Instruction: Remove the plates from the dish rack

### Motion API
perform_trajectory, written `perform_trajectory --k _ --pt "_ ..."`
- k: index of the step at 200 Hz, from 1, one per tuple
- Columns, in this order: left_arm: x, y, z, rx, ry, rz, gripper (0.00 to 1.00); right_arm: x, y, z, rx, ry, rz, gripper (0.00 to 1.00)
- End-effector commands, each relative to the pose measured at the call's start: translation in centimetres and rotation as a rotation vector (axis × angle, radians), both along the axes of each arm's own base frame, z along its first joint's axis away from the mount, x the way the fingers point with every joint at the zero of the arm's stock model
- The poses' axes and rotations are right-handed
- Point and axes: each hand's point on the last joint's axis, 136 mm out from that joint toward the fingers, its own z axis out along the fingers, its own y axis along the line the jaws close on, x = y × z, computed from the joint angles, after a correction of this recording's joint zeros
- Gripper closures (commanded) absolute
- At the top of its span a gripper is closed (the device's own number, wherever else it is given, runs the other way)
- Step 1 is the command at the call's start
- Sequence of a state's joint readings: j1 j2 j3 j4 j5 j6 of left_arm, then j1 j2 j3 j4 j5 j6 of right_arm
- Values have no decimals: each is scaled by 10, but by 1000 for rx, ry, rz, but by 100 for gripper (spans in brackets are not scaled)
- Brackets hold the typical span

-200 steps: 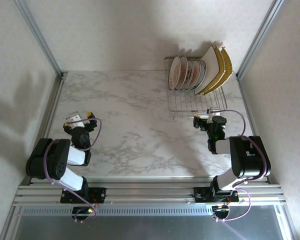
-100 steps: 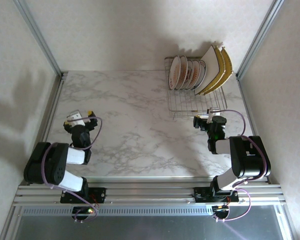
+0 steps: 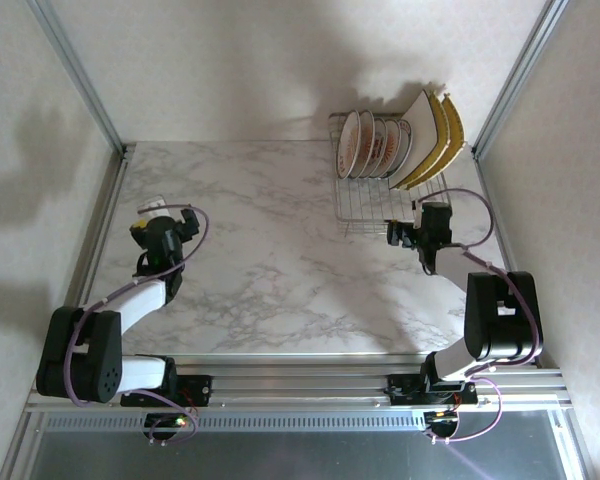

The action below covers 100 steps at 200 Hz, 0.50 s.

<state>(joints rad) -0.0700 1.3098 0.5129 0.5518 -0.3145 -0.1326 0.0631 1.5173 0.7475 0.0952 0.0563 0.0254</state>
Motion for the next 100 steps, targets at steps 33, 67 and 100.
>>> perform_trajectory --k 33,67,100 --pt "-10 -14 -16 -63 211 -2 0 -47 -4 -11 67 263 -102 1" --pt "-15 -26 -15 -74 307 -27 0 -75 4 1 82 337 -105 1" --pt "-4 -34 1 -51 401 -76 0 -78 17 52 53 302 -52 1"
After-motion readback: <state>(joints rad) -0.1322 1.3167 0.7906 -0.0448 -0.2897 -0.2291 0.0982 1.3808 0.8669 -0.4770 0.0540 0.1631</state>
